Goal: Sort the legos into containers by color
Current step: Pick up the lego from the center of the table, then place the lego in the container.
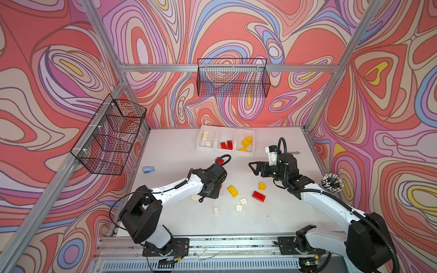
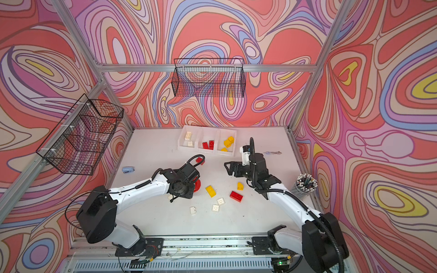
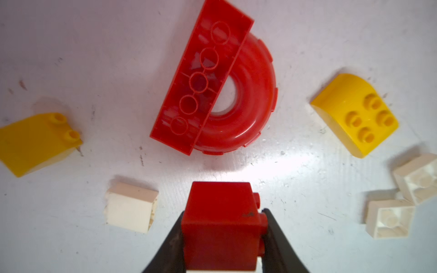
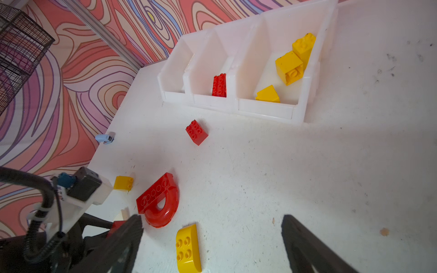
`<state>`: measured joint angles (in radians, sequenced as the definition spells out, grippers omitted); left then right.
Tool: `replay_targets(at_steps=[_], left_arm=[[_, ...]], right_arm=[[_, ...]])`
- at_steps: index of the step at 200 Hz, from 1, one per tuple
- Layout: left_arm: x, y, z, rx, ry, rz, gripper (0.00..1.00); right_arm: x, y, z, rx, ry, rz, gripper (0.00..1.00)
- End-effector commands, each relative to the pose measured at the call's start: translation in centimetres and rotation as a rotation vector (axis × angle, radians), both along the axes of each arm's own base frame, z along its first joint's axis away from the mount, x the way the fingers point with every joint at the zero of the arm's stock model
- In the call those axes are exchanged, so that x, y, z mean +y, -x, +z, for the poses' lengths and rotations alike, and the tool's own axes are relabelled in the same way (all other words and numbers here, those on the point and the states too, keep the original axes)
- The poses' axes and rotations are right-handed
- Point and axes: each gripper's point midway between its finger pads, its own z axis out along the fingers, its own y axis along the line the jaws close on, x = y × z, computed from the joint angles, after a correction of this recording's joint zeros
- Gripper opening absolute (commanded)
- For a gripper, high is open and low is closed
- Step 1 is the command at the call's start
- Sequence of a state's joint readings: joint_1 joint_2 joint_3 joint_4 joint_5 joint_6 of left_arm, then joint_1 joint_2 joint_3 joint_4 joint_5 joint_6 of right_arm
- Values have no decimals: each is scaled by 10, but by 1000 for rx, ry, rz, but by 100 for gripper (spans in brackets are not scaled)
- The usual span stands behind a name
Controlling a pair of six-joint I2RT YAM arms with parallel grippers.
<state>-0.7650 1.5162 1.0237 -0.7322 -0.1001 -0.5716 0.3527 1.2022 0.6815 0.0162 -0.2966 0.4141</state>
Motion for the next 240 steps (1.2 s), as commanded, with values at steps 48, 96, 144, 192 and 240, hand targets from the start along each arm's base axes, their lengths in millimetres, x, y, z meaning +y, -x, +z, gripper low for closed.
replay_targets(at_steps=[48,96,144,192,240], left_arm=[[-7,-39,84,-143,48,-27,35],[-24,-95,115,-199,159,2,36],[-40,-160,135,-259,217,20,36],[-51,-227,135,-345,288,103,36],[-83,-281,131,-431,390,104,36]], right_arm=[[4,10,-8,22,-40,26,96],[6,13,-11,31,-56,37,96],[9,15,-15,38,-50,47,96],[11,14,-24,54,-43,55,96],[16,14,-35,79,-39,66,96]])
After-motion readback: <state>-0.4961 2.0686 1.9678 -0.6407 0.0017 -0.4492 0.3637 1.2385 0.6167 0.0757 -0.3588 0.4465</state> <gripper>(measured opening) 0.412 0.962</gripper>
